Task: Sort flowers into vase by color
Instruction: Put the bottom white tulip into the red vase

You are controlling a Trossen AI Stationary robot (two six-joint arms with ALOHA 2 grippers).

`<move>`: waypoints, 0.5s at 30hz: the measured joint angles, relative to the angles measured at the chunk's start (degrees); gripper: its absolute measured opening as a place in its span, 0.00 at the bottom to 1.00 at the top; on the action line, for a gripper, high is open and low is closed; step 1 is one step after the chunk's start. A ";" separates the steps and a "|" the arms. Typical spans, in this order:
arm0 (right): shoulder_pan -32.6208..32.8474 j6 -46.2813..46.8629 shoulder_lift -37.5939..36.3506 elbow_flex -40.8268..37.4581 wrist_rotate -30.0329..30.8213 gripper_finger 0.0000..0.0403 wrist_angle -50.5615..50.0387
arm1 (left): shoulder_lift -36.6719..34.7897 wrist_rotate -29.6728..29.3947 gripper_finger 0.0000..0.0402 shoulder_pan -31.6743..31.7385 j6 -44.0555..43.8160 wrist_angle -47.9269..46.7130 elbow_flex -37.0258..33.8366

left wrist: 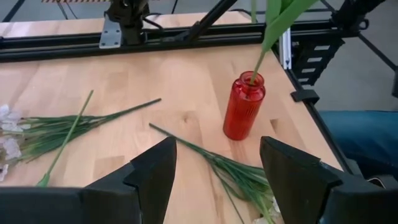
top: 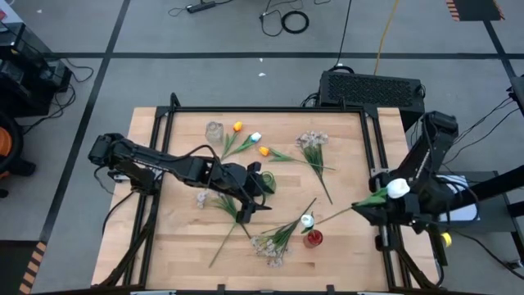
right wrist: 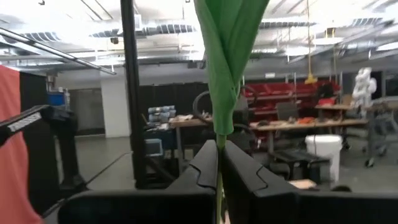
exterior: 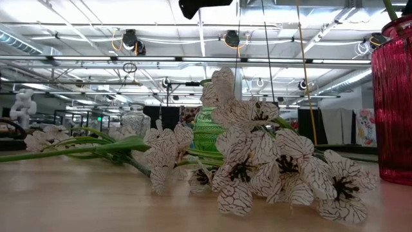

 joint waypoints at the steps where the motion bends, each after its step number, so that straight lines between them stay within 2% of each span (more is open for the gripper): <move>1: 0.79 0.25 0.00 0.00 1.26 0.00 0.10 | 0.00 0.00 0.60 0.00 -0.02 -0.04 0.00; 5: 3.13 0.82 0.00 0.00 6.16 0.00 -0.67 | 0.00 -0.04 0.60 0.07 -0.25 -0.02 0.00; 12: 3.88 10.96 1.81 0.00 7.89 0.00 -4.97 | 0.00 -0.04 0.60 0.02 -0.11 -0.02 0.00; 15: 3.88 12.72 3.58 0.00 10.59 0.00 -5.14 | 0.00 -0.11 0.60 0.07 -0.21 0.13 0.00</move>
